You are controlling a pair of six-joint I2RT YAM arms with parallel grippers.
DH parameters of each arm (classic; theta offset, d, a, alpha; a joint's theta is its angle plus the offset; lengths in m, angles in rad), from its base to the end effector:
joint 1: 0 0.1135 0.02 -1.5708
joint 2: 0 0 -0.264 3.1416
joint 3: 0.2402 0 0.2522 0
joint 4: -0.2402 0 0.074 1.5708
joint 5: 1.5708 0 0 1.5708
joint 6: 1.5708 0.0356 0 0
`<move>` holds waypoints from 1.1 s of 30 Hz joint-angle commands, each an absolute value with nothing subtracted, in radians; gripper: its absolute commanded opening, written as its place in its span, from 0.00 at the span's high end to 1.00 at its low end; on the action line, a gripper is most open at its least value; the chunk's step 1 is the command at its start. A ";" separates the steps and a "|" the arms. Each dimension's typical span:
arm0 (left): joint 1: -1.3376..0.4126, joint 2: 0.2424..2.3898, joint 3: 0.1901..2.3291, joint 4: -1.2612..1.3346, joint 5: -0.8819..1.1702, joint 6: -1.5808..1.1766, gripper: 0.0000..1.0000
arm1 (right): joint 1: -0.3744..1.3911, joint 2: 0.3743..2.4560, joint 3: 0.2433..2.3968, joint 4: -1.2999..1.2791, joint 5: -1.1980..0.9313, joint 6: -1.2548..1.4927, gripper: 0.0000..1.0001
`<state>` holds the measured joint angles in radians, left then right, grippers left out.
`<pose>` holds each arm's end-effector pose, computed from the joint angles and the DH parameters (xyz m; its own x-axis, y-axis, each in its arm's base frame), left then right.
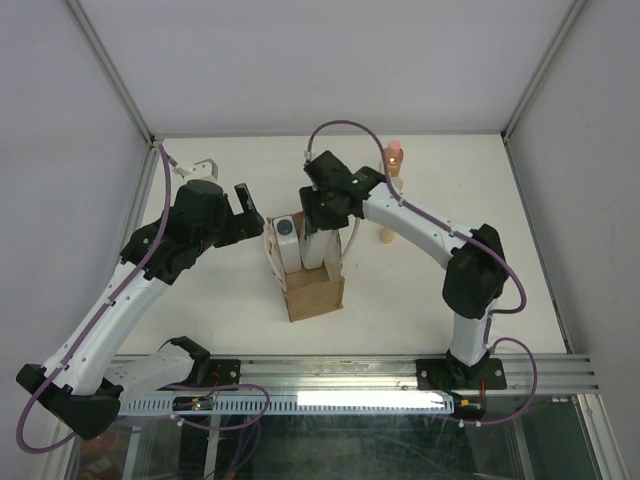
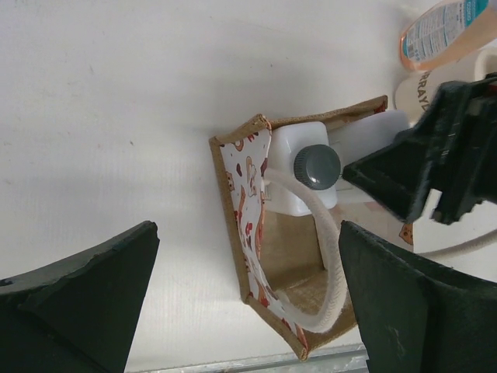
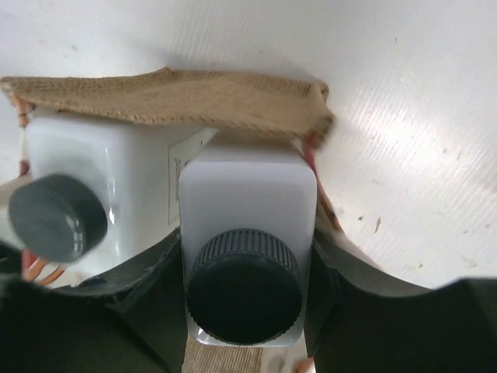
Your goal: Take the personal care products out of the canvas bag
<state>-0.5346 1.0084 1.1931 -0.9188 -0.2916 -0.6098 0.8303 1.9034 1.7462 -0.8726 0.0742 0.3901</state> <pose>0.1681 -0.0876 0.3684 -0.6468 -0.2545 -0.7189 -0.0806 0.9602 -0.2673 0.2812 0.3037 0.2901 -0.8050 -0.3186 -0.5005 -0.4370 0.8889 0.1371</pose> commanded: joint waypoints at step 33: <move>-0.527 1.014 1.136 -0.793 -0.123 -0.657 0.01 | 0.575 0.886 1.419 -0.860 0.394 0.427 1.00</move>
